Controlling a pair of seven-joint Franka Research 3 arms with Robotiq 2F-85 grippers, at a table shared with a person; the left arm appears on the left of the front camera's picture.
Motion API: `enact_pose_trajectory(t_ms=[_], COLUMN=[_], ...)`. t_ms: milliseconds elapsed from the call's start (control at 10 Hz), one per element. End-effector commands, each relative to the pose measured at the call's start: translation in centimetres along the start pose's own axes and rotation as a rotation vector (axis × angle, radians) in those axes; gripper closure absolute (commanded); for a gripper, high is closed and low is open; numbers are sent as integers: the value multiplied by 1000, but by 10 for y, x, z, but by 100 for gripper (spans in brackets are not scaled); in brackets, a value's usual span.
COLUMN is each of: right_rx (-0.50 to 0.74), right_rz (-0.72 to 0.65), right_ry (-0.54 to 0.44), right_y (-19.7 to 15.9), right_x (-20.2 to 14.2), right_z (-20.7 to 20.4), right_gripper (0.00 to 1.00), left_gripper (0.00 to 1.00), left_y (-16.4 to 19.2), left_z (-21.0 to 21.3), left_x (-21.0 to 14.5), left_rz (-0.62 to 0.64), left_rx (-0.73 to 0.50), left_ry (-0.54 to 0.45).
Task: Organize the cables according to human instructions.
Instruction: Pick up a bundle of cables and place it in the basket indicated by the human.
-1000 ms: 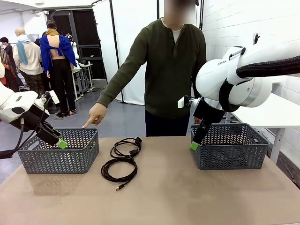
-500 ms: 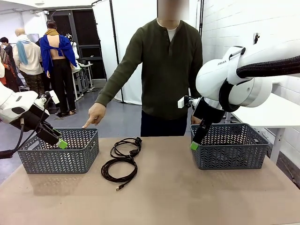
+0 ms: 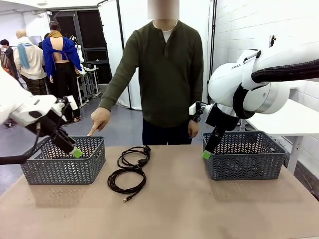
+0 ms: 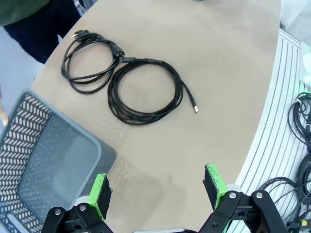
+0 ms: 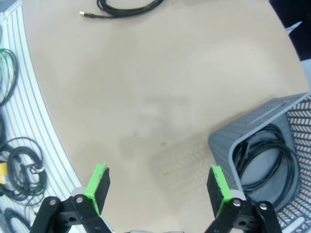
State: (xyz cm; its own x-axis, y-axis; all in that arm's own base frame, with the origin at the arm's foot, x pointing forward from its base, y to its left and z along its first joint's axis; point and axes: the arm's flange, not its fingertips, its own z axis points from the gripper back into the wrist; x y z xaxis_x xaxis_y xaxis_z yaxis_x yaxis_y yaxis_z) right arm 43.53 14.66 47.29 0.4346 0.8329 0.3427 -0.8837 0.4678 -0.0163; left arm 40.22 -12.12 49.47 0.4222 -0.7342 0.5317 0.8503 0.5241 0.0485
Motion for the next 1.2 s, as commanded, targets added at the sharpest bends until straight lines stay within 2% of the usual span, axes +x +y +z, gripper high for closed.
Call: enact_pose_trajectory(t_ms=[0,300,500,800,1100], right_rx=[-2,-2,-2,-2,-2], right_rz=[1,1,1,1,1], right_ry=[4,4,4,4,4], right_y=[-1,-1,-1,-1,-1], right_x=[1,1,1,1,1], right_z=[-1,-1,-1,-1,-1], right_gripper=[0,0,0,0,0], left_gripper=[0,0,0,0,0], left_y=[4,-8,-10,-7,-12], left_z=[-13,-54,-83,-113,-111], left_x=[37,81,97,106,100], left_rz=[2,59,109,131,115], left_rx=[-26,-44,-12,2,-19], left_ry=[77,155,193,206,200])
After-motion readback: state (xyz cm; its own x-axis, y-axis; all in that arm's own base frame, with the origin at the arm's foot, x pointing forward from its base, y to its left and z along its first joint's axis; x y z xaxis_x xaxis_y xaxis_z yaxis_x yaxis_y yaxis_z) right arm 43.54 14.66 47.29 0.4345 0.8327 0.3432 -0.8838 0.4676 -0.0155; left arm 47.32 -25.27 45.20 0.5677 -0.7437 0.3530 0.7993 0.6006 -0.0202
